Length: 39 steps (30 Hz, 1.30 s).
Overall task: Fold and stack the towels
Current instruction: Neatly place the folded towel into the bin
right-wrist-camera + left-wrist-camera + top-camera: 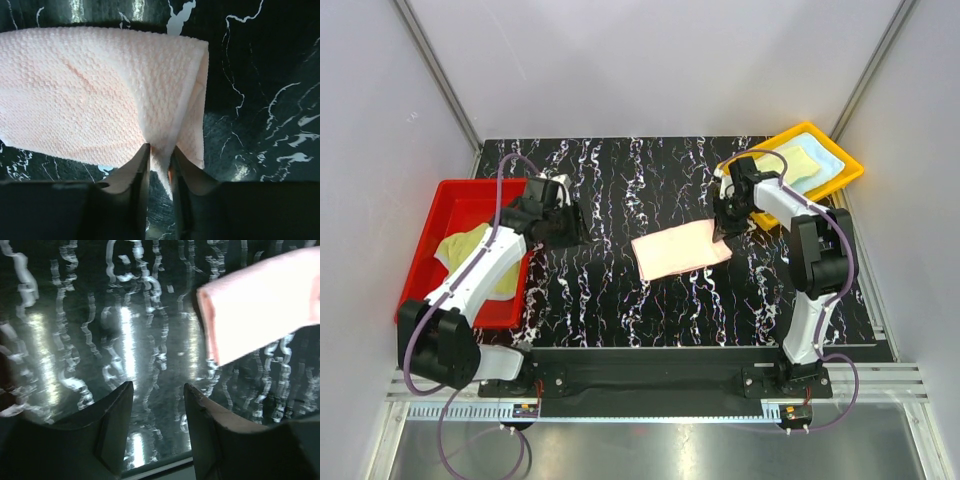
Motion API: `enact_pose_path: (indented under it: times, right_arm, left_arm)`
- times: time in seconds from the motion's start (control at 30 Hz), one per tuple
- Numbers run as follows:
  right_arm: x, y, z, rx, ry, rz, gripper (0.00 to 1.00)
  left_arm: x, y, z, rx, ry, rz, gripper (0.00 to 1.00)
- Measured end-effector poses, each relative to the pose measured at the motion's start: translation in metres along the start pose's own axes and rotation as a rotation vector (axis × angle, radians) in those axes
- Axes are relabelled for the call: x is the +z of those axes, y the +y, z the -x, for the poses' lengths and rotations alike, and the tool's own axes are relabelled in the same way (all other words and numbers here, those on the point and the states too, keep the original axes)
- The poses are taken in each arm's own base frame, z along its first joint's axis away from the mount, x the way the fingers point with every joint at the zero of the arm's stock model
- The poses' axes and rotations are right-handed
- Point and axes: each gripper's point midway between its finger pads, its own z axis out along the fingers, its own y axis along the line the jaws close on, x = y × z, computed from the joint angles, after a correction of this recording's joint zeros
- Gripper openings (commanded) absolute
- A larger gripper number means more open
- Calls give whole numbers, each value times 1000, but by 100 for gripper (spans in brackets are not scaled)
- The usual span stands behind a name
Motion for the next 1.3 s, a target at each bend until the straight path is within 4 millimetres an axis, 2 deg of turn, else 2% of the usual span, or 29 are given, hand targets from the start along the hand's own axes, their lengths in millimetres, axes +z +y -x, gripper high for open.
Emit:
enact_pose_path:
  times: [0.07, 0.17, 0.33, 0.4, 0.5, 0.67, 0.8, 0.9, 1.03, 1.07, 1.13, 1.3]
  right_arm:
    - [8, -2, -6, 34, 28, 16, 39]
    - [10, -6, -10, 78, 39, 25, 43]
    - [9, -12, -8, 116, 30, 20, 45]
    - [8, -13, -7, 125, 30, 20, 45]
    - [8, -14, -7, 135, 29, 21, 44]
    - [9, -15, -14, 148, 40, 27, 44]
    - [8, -16, -19, 162, 43, 37, 44]
    - [5, -16, -20, 168, 38, 49, 44]
    - [1, -13, -17, 170, 18, 61, 45]
    - [-1, -12, -15, 170, 10, 67, 46]
    - [-2, -11, -14, 171, 1, 73, 46]
    - [-1, -12, -19, 184, -5, 76, 43]
  left_arm:
    - [8, -12, -2, -31, 9, -71, 50]
    - [31, -26, -13, -90, 54, -153, 49]
    - [87, -46, -46, -109, 193, -188, 49]
    - [101, -52, -59, -104, 230, -189, 49]
    - [113, -65, -71, -97, 252, -207, 49]
    - [124, -76, -73, -100, 246, -233, 48]
    - [136, -78, -81, -114, 268, -226, 48]
    - [139, -86, -78, -111, 264, -242, 46]
    - [147, -92, -78, -123, 272, -254, 22]
    - [149, -91, -79, -126, 279, -253, 11]
    - [149, -91, -80, -128, 289, -244, 1]
    - [144, -89, -71, -108, 292, -198, 0]
